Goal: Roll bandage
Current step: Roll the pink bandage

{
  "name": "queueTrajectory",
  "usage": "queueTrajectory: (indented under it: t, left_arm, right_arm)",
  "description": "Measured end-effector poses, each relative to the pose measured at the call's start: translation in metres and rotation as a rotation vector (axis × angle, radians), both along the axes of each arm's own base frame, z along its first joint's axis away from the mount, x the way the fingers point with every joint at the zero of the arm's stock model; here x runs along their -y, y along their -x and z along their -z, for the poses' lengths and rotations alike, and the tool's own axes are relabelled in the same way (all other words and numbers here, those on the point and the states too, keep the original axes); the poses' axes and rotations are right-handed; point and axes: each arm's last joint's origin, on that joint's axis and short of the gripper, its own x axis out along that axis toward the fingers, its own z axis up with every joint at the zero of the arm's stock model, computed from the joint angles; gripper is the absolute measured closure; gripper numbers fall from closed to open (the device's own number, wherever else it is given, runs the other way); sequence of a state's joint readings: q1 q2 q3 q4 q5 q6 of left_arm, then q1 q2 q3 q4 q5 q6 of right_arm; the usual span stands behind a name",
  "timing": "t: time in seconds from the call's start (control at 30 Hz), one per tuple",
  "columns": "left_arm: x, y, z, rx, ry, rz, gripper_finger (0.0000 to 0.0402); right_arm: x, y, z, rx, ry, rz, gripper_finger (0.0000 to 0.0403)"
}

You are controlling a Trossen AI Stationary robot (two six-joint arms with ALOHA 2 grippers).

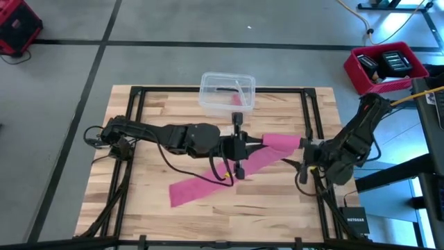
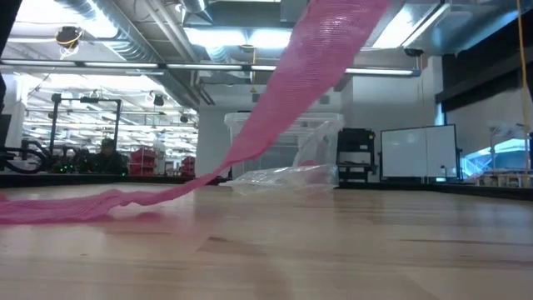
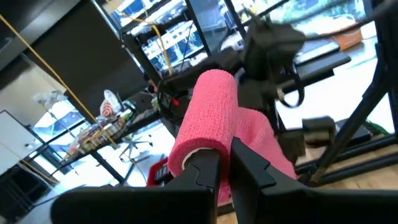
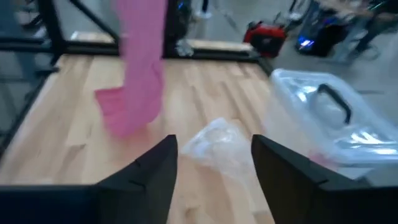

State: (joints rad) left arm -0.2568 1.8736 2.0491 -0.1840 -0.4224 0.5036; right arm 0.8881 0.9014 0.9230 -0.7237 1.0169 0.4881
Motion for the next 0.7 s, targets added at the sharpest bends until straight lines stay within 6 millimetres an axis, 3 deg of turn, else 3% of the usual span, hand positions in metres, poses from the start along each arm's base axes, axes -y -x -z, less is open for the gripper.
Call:
queueTrajectory:
  t: [0.27,0.47,0.7]
  left_arm:
    - [0.003,0.003,-0.006,0.028,-0.099,-0.032,0.0389]
    - [0.002,0.002,-0.006,0.030,-0.084,-0.040,0.0389]
    - [0.005,0.003,-0.005,0.031,-0.061,-0.032,0.0389]
  right_arm:
    - [-0.027,-0.016,0.055,0.210,-0.028,-0.061,0.0188]
    - [-0.025,-0.034,0.058,0.418,-0.082,-0.150,0.0189]
    - [-0.021,-0.064,0.061,0.522,-0.106,-0.236,0.0190]
